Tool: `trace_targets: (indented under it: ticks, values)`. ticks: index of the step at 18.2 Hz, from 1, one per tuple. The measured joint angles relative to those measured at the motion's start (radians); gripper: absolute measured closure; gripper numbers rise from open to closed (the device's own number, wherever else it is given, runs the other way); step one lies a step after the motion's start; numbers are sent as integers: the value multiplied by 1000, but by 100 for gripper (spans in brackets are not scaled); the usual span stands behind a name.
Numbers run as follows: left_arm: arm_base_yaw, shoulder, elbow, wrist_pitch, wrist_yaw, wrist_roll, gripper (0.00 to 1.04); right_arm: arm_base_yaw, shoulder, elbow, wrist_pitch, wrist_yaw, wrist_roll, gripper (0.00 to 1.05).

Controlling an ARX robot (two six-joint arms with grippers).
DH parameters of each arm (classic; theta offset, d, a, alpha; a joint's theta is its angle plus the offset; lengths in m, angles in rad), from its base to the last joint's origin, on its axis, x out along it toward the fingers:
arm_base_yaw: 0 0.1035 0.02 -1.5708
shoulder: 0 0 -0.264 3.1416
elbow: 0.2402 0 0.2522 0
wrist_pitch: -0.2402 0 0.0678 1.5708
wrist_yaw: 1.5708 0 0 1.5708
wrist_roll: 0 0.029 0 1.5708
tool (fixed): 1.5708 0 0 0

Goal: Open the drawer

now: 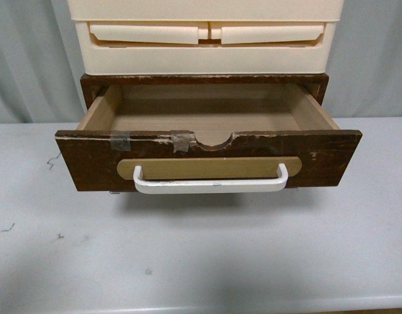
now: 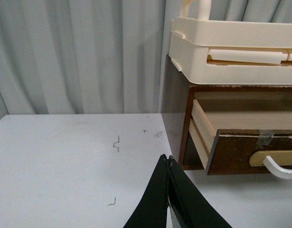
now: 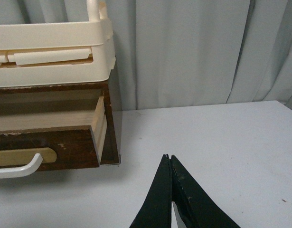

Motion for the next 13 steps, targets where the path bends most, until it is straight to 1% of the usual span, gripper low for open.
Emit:
trace_targets:
  ticks: [13]
  values:
    - [0,-68,0,-68,0,0,103,0,-90,0,-87,0,0,103]
